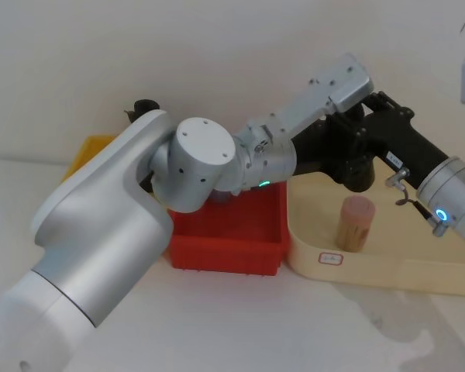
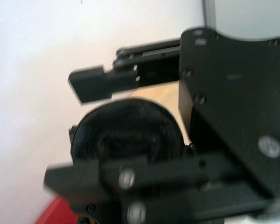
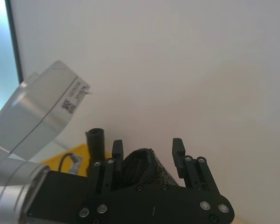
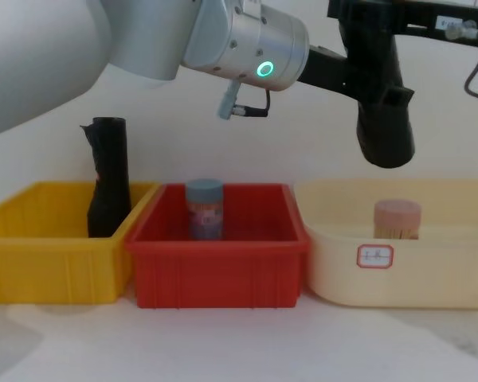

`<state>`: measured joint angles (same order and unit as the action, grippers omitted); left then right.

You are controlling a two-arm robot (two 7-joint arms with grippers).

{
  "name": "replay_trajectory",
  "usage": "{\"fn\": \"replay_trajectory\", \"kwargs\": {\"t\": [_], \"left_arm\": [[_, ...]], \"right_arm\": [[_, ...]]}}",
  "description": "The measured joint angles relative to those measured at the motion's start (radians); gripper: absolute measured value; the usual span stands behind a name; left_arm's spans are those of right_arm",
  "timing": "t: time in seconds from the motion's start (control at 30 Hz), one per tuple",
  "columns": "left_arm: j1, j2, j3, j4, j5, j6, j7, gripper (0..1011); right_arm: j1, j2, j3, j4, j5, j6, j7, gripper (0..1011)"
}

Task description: Pick up the garbage bag with the one hand and transfer it to the other hand.

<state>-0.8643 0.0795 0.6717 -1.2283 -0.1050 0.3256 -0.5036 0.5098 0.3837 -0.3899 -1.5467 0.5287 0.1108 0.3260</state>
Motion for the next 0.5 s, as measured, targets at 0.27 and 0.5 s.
{"fn": "replay_trajectory", "kwargs": {"t": [0.27,0.5], "left_arm": [[0.001,0.005,-0.005,-0.008,0.02,-0.003,0.019,486],[0.002,0.007,-0.009,-0.012,0.031,-0.007,0.03,486]], "right_arm": [[-0.001,0.004,0.008,0.0,-0.029,-0.012,-0.024,630],[0.007,0.003,0.011,0.011,-0.036,-0.009,-0.019,630]]}}
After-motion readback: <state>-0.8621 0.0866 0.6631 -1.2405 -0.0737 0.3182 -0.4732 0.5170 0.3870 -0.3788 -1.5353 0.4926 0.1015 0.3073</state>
